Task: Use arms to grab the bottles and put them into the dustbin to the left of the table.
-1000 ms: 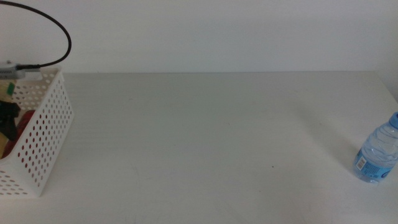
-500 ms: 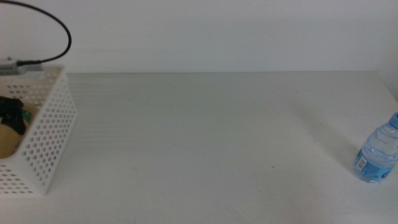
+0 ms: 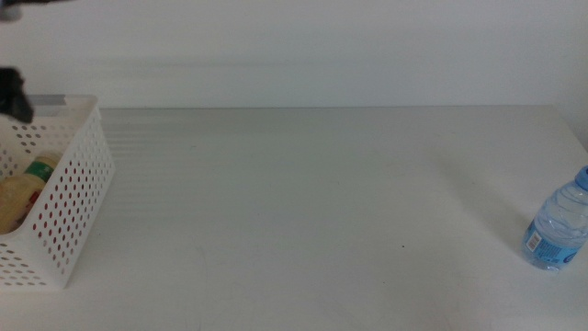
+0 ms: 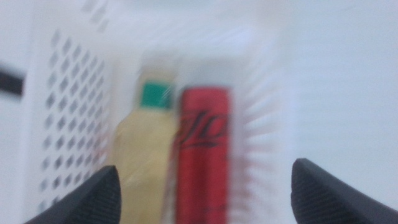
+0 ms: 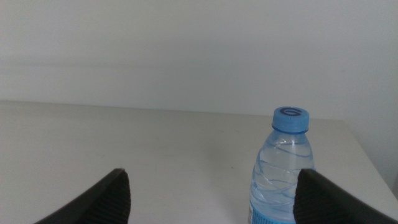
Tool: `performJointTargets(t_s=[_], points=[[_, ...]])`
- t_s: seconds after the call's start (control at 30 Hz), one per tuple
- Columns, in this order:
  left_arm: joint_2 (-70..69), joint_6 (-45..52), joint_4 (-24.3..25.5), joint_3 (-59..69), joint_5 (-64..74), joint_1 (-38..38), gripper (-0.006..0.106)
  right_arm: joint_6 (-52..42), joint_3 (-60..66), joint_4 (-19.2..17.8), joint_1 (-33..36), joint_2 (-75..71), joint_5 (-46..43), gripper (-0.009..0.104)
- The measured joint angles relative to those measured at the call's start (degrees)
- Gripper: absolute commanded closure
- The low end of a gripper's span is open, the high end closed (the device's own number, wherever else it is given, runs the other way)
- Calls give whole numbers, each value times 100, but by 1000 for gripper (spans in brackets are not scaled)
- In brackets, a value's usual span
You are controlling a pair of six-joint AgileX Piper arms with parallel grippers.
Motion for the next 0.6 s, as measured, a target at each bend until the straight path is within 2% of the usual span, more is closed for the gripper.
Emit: performJointTargets(t_s=[0.37, 0.6], points=[[-1052, -49, -56, 88, -184, -1718, 10, 0, 0, 0, 0, 0, 0, 26], [-1976, -321, -80, 1347, -1295, -2543, 10, 0, 0, 0, 0, 0, 0, 26]])
